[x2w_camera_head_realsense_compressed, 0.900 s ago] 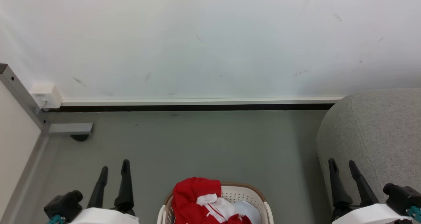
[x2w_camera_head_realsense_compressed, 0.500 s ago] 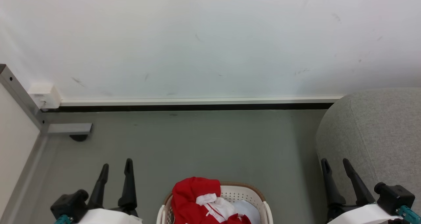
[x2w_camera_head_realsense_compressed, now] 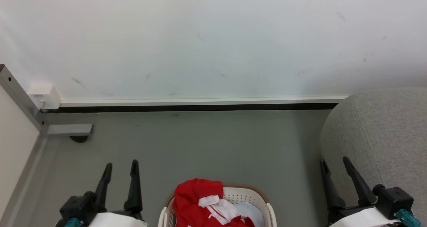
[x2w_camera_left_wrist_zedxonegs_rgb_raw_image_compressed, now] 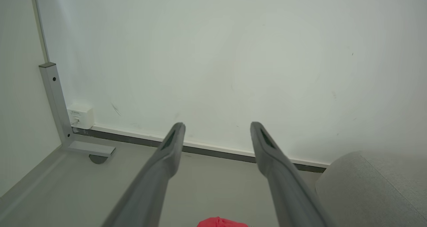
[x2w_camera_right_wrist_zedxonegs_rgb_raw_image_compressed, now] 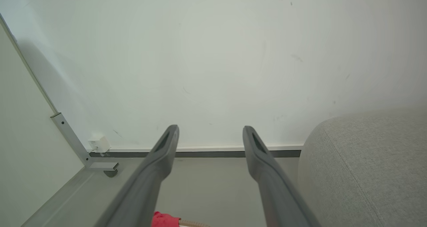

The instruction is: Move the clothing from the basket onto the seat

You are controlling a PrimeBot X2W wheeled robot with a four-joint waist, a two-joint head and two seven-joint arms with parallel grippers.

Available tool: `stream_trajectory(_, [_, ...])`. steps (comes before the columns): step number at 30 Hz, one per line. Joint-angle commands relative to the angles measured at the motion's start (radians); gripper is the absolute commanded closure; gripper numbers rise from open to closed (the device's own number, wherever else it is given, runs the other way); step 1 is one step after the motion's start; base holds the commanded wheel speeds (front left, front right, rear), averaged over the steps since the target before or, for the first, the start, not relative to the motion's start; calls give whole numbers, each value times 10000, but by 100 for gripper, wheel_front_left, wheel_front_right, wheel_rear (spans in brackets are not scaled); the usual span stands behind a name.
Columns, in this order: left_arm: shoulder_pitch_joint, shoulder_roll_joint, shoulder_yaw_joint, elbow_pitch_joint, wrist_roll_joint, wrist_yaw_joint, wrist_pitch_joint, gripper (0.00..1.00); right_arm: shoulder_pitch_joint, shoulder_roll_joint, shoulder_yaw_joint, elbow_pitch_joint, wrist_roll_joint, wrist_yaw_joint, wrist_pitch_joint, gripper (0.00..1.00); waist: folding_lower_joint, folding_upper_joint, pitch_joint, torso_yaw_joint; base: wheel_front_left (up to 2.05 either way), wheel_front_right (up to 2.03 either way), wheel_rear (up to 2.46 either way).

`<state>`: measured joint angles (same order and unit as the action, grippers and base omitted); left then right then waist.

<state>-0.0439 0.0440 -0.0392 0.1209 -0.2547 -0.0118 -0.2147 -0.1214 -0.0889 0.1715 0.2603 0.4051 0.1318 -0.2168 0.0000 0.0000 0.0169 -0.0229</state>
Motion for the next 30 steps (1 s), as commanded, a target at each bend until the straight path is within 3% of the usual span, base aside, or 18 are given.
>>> stream_trajectory(1, [29,89,-10,-106,265,26,-114,0,-143,-64,29,-74,-253,-17,-80,0,0,0,6,3,0,0,0])
stream_trajectory(24, [81,98,-204,-309,1749,125,-521,0,-183,-97,305,-220,-1555,-21,-499,0,0,0,55,-5,0,0,0])
stream_trajectory(30, [84,96,-197,-288,1622,104,-503,0,-165,-84,271,-223,-1421,-21,-492,0,0,0,65,-16,0,0,0])
